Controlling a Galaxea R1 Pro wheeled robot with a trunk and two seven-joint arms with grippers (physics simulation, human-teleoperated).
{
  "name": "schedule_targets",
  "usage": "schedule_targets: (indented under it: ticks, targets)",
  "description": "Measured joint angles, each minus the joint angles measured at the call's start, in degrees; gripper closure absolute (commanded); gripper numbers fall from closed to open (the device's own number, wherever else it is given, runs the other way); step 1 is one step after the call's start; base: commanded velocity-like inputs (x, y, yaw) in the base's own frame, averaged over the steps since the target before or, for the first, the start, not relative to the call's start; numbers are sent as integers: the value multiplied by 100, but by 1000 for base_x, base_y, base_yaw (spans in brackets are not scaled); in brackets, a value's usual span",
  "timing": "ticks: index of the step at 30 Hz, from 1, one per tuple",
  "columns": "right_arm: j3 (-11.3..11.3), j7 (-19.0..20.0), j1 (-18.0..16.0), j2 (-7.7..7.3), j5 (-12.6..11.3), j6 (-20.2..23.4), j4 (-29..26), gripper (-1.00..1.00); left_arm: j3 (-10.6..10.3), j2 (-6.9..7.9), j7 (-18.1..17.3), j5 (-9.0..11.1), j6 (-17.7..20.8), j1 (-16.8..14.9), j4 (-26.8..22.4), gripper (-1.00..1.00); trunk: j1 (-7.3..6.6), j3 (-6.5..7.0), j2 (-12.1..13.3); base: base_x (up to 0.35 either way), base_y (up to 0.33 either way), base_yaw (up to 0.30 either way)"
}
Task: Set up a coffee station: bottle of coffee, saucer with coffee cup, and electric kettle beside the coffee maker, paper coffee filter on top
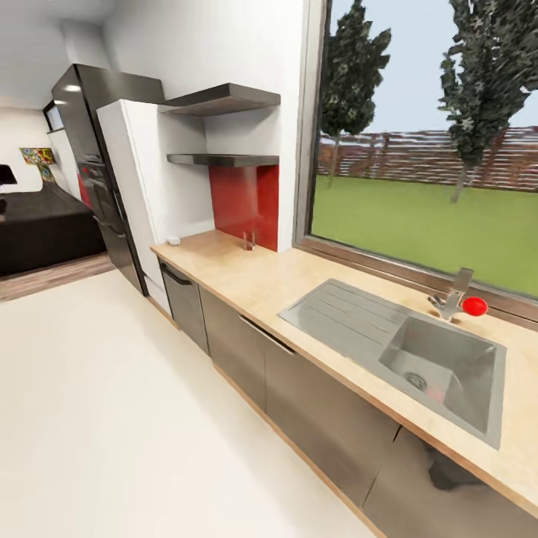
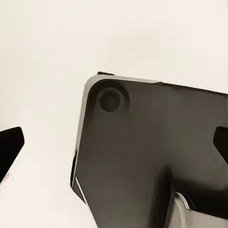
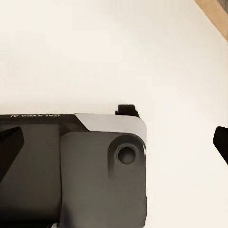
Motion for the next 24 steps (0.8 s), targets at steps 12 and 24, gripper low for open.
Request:
schedule_targets:
  ticks: [12,24]
  targets:
    - [0,0,0,0,0,0,0,-100,0,0,1,0,0,0,0,-100,0,0,0,213,274,281]
    - [0,-1,0,0,0,0,0,-100,0,0,-5,0,0,0,0,-100,-1,0,0,281,210,281]
